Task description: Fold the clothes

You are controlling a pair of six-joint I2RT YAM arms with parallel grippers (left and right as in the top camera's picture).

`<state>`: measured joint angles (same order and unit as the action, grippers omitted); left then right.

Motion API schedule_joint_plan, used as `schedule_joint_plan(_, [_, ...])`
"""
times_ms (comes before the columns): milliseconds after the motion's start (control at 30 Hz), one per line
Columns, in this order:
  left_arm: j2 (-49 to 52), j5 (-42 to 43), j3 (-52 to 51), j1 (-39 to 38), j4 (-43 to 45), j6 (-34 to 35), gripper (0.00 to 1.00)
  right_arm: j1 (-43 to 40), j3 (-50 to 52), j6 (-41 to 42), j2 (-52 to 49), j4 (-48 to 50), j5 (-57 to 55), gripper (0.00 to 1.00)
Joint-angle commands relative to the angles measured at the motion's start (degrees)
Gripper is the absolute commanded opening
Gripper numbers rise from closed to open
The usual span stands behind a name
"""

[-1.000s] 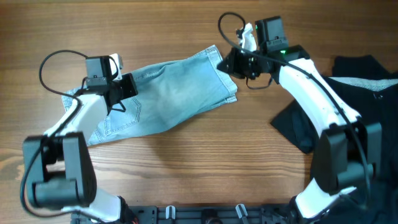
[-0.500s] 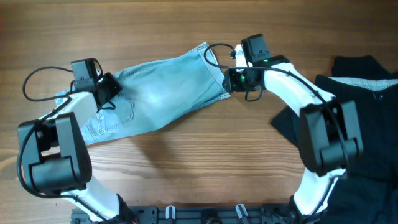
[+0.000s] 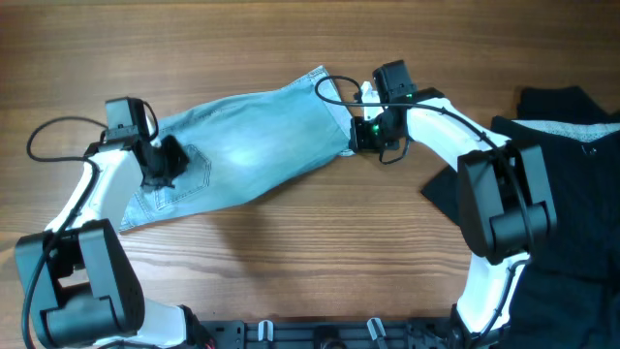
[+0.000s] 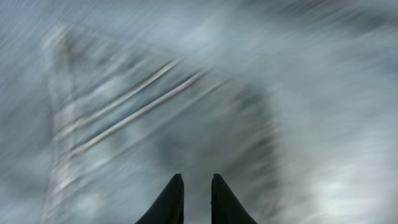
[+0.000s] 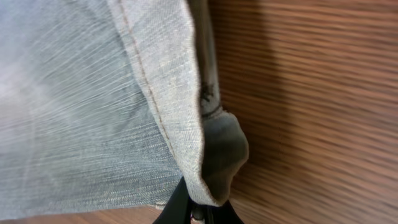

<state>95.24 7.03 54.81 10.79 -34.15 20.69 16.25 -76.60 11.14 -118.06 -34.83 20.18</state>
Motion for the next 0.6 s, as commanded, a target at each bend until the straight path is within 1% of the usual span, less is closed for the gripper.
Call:
schedule_joint_plan(0, [0.3, -5.0, -0.2, 0.4, -2.8, -1.2, 0.17, -5.1, -0.4, 2.7, 0.5, -5.5, -20.3, 0.04])
schedule_joint_plan(33, [0.3, -5.0, -0.2, 0.4, -2.8, -1.2, 0.21, -6.8, -0.4, 4.0, 1.5, -7.7, -21.0, 0.04])
schedule_joint_plan(100, [0.3, -5.0, -0.2, 0.4, -2.2, -0.9, 0.24, -8.3, -0.4, 4.3, 2.5, -9.0, -18.2, 0.04])
schedule_joint_plan(133, [0.3, -5.0, -0.2, 0.4, -1.6, -0.9, 0.25, -8.9, -0.4, 4.3, 2.9, -9.5, -16.9, 0.08])
schedule_joint_plan(167, [0.3, -5.0, -0.2, 0.4, -0.9, -1.0, 0.26, -9.1, -0.4, 4.3, 3.3, -10.1, -16.5, 0.09])
schedule_joint_plan(200, [0.3, -5.1, -0.2, 0.4, 0.8, -1.1, 0.25, -9.2, -0.4, 3.9, 3.7, -10.7, -16.6, 0.04])
schedule_joint_plan(267, [0.4, -5.7, -0.7, 0.4, 3.9, -4.7, 0.14, -9.2, -0.4, 3.9, 3.8, -10.9, -16.5, 0.04])
schedule_joint_plan(300, [0.7, -7.4, -1.3, 0.4, 5.8, -5.3, 0.07, -9.2, -0.4, 4.0, 3.8, -10.9, -16.5, 0.04])
schedule_joint_plan(333, [1.3, -10.1, -2.5, 0.4, 7.6, -5.3, 0.04, -9.2, -0.4, 4.1, 3.8, -10.9, -16.5, 0.04])
schedule_joint_plan(433, [4.4, -11.6, -4.6, 0.4, 9.1, -5.4, 0.04, -9.2, -0.4, 4.0, 3.8, -11.8, -16.5, 0.04])
schedule_joint_plan(467, [5.2, -11.6, -4.6, 0.4, 9.1, -5.6, 0.04, -9.2, -0.4, 3.9, 3.8, -11.9, -16.5, 0.09])
schedule_joint_plan(533, [5.1, -9.8, -4.3, 0.4, 8.8, -6.6, 0.09, -9.2, -0.4, 3.9, 3.8, -12.2, -16.5, 0.22])
schedule_joint_plan(567, [4.4, -8.3, -3.8, 0.4, 8.2, -7.7, 0.12, -9.2, -0.4, 3.8, 3.8, -12.2, -16.5, 0.22])
